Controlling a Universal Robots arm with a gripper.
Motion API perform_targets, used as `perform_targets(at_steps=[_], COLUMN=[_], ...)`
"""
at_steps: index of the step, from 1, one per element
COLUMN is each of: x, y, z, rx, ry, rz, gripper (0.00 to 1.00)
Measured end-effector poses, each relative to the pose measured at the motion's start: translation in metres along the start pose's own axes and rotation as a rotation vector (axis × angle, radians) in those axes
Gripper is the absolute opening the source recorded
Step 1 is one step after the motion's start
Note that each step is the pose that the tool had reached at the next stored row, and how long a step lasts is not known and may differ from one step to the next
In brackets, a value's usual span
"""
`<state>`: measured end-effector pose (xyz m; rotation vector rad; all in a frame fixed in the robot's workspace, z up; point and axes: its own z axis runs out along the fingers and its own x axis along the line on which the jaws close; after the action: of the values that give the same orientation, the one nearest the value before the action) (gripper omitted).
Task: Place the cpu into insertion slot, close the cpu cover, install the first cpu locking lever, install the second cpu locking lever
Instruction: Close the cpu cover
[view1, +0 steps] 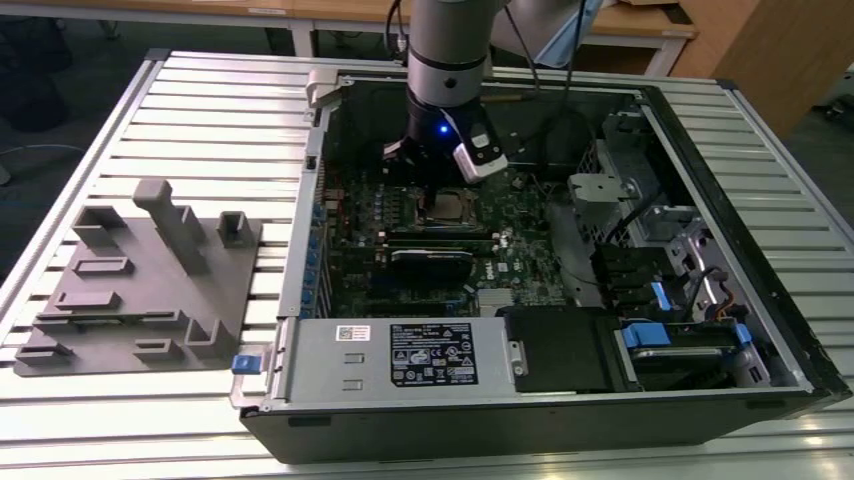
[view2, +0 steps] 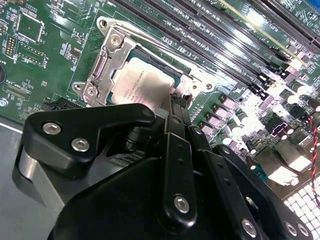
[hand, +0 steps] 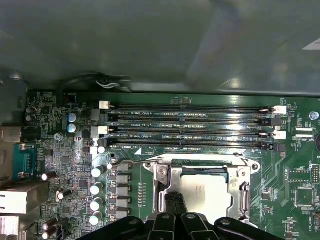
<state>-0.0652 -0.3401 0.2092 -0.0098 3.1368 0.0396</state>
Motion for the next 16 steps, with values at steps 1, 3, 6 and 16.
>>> perform_targets(at_steps=[1,3,6,16], x=[0.0000,0.0004,0.0018,0.0021], y=[0.0000,0.0000,0.0000,-0.0002], z=[0.0000,0.0004,0.0022,0.0089], rx=[0.0000,-0.0004,-0.0003,0.0001], ry=[0.0001,-0.0002,-0.0008,-0.0008], rz=[0.000,0.000,0.000,0.000], gripper=[0.11,0.11,0.11,0.11])
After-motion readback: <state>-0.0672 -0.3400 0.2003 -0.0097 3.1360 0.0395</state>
